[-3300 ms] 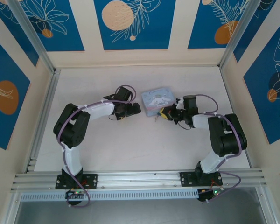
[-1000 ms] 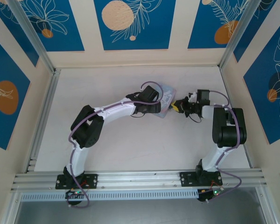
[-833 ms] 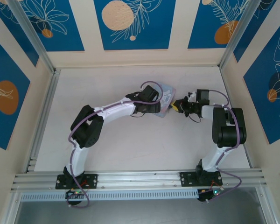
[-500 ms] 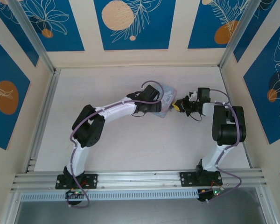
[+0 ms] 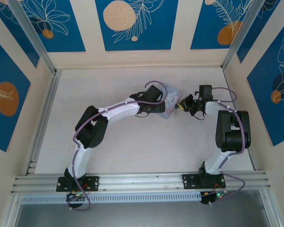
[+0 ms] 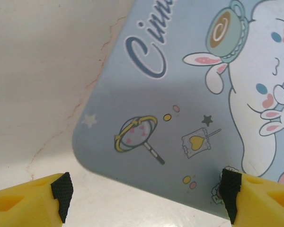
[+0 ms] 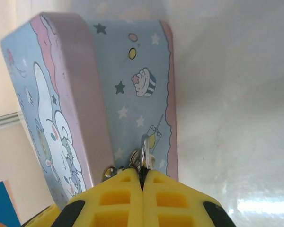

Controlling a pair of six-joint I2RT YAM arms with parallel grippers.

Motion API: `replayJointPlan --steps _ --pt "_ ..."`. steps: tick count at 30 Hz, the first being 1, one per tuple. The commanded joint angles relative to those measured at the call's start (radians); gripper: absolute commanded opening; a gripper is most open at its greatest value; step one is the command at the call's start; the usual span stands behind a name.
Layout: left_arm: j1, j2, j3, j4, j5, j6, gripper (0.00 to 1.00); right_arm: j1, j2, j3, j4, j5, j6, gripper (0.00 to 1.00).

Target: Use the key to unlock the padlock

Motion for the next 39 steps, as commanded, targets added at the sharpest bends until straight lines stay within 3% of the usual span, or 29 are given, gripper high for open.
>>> replayJointPlan --steps 1,2,3,11,21,25,27,29,35,39 --pt "0.011 0.104 -0.062 -0.257 -0.014 0.034 0.83 0.012 0.128 0.235 -0.135 -0.123 -0.112 0.0" --pt "0.011 0.108 -0.057 -0.262 -0.008 0.038 0.82 0.029 0.117 0.234 -0.175 -0.016 -0.13 0.0" --pt "0.014 0.11 -0.049 -0.27 -0.009 0.044 0.82 0.035 0.077 0.183 -0.113 0.011 -0.126 0.0" --pt "0.043 0.09 -0.063 -0.266 -0.014 0.079 0.83 0.022 0.04 0.03 -0.033 -0.028 -0.114 0.0" --pt "0.075 0.014 -0.094 -0.225 -0.005 0.119 0.88 0.07 -0.159 -0.101 -0.019 0.008 -0.068 0.01" --pt "0.079 -0.109 -0.15 -0.169 -0.002 0.144 0.96 0.14 -0.253 -0.134 -0.062 0.06 -0.068 0.45" --pt "0.081 -0.182 -0.187 -0.153 -0.01 0.152 1.0 0.168 -0.308 -0.155 -0.084 0.092 -0.072 0.78" --pt "0.083 -0.264 -0.225 -0.145 -0.031 0.162 1.0 0.182 -0.371 -0.169 -0.121 0.132 -0.088 0.98" --pt "0.103 -0.547 -0.359 -0.151 -0.161 0.193 1.0 0.155 -0.562 -0.167 -0.252 0.286 -0.17 0.99" --pt "0.142 -0.751 -0.484 -0.136 -0.307 0.242 1.0 0.074 -0.624 -0.15 -0.303 0.408 -0.25 0.99"
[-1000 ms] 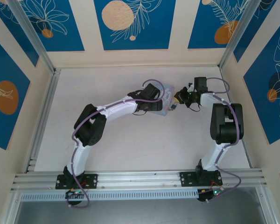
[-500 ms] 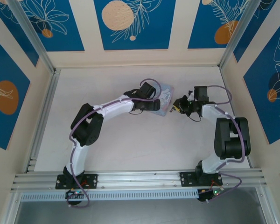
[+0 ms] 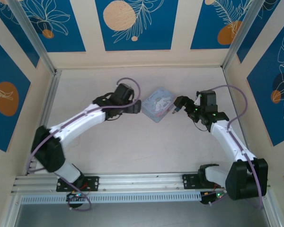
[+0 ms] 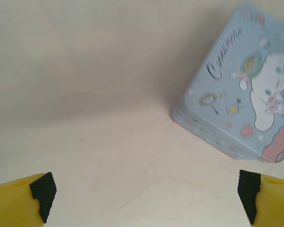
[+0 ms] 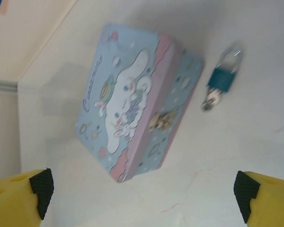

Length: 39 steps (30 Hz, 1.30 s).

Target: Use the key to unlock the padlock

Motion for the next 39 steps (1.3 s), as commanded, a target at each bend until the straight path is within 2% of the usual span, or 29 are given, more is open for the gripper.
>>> replayJointPlan --steps 1,7,12,16,18,20,21,23,26,28,30,31,33,34,39 --pt "0.042 -0.162 -0.116 0.004 -0.192 0.088 1.0 -0.075 -0.033 0.019 -0.075 0.167 -0.099 0.99" --pt "0.134 -0.486 -0.502 0.355 -0.412 0.305 1.0 -0.105 -0.105 -0.162 0.247 0.4 -0.271 0.99" --pt "0.33 -0.584 -0.725 0.546 -0.321 0.394 1.0 -0.108 -0.039 -0.242 0.43 0.462 -0.354 0.99" --pt "0.445 -0.51 -0.836 0.766 -0.241 0.433 1.0 -0.103 0.068 -0.302 0.63 0.48 -0.396 0.99" --pt "0.473 -0.442 -0.871 0.895 -0.171 0.468 1.0 -0.096 0.12 -0.346 0.762 0.467 -0.437 0.99" --pt "0.486 -0.339 -0.875 0.986 -0.19 0.47 1.0 -0.086 0.17 -0.379 0.878 0.448 -0.484 0.99" --pt "0.5 -0.287 -0.884 1.051 -0.147 0.487 1.0 -0.081 0.201 -0.394 0.943 0.439 -0.508 0.99" --pt "0.505 -0.183 -0.902 1.208 -0.132 0.499 1.0 -0.077 0.223 -0.402 1.014 0.391 -0.543 0.99" --pt "0.515 -0.099 -0.872 1.26 -0.053 0.564 1.0 -0.073 0.323 -0.475 1.247 0.301 -0.584 0.99" --pt "0.542 -0.055 -0.882 1.313 0.008 0.559 1.0 -0.059 0.412 -0.497 1.388 0.281 -0.605 0.99" --pt "0.552 -0.007 -0.893 1.384 0.043 0.561 1.0 -0.059 0.378 -0.435 1.204 0.228 -0.63 0.99" --pt "0.575 0.004 -0.886 1.364 0.083 0.54 1.0 -0.066 0.4 -0.421 1.217 0.213 -0.623 0.99" --pt "0.607 0.048 -0.894 1.427 0.118 0.519 1.0 -0.074 0.39 -0.397 1.151 0.22 -0.614 0.99" --pt "0.61 0.033 -0.883 1.373 0.126 0.515 1.0 -0.067 0.4 -0.405 1.189 0.231 -0.619 0.99" --pt "0.613 0.041 -0.883 1.388 0.13 0.516 1.0 -0.058 0.394 -0.403 1.175 0.251 -0.624 0.99"
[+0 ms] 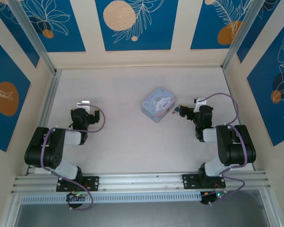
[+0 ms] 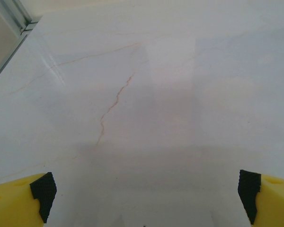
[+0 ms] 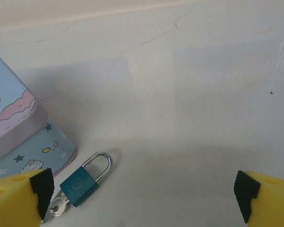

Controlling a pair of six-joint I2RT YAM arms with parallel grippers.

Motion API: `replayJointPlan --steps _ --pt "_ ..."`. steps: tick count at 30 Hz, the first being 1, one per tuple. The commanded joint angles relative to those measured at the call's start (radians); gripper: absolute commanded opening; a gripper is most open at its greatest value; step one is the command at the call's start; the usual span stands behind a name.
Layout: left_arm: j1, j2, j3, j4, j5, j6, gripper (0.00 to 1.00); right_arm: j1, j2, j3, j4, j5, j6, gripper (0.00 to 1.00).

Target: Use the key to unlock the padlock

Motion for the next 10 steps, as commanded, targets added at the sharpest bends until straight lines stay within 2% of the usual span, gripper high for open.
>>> replayJointPlan --steps 1,10 --pt "0.01 0.002 0.003 0.058 0.048 -0.015 1.0 0.006 -0.007 0.011 0.032 -0.002 -0.036 0.99" --pt "0.014 -0.003 -0.003 0.064 0.052 -0.015 1.0 -0.006 -0.008 0.014 0.028 -0.026 -0.032 0.99"
